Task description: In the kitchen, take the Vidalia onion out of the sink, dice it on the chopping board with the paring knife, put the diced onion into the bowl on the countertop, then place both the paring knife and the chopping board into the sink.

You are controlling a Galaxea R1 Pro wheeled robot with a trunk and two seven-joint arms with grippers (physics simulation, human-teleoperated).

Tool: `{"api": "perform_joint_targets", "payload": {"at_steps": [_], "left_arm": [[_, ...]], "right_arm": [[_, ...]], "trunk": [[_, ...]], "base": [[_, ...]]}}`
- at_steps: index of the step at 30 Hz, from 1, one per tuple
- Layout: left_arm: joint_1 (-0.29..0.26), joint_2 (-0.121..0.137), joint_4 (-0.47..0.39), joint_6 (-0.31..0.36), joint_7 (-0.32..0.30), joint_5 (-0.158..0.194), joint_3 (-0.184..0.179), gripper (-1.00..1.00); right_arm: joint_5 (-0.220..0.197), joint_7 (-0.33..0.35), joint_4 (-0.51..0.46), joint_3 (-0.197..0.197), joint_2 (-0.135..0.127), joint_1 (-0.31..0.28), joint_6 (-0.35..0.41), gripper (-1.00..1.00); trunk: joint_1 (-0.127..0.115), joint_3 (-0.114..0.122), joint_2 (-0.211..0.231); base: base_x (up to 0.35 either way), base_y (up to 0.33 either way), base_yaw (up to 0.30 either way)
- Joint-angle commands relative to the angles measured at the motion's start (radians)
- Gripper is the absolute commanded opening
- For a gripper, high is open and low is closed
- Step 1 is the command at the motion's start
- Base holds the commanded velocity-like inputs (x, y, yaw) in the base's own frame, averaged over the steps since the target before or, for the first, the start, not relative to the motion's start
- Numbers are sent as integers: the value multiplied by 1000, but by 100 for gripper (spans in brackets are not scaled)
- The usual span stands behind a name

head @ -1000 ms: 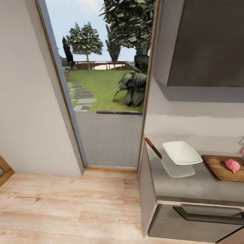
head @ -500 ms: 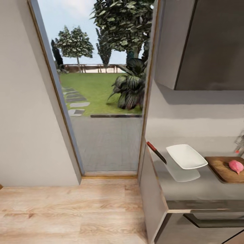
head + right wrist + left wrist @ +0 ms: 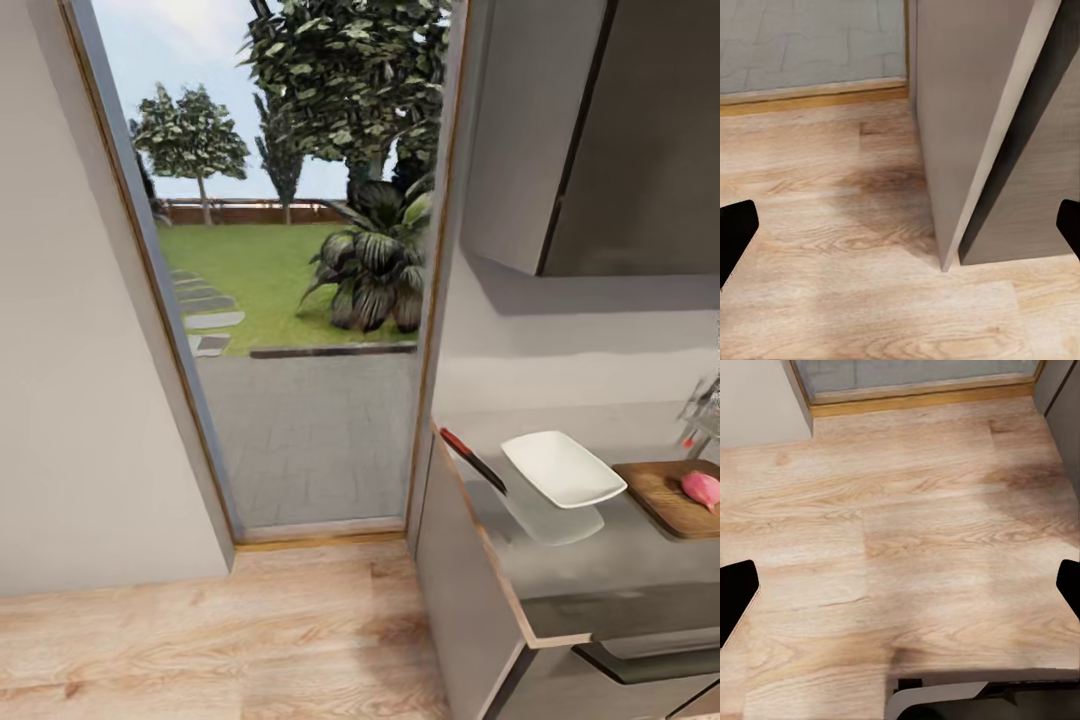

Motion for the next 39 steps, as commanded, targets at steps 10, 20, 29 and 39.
{"api": "perform_joint_targets", "payload": {"at_steps": [10, 20, 29, 39], "left_arm": [[-1, 2, -1, -4, 6, 7, -5, 100], [-1, 1, -1, -4, 6, 7, -5, 100], [-1, 1, 5, -4, 6, 7, -5, 100], [-1, -18, 26, -4, 8, 7, -5, 100]], "right_arm": [[4, 8, -2, -6, 2, 0, -1, 100], [4, 8, -2, -6, 2, -1, -1, 100], [4, 8, -2, -6, 2, 0, -1, 100], [4, 8, -2, -6, 2, 0, -1, 100]], "trunk": [[1, 13, -2], [1, 28, -2], [1, 41, -2], [1, 55, -2]], "base": [[121, 264, -154], [120, 264, -154], [120, 264, -154], [126, 220, -154]]}}
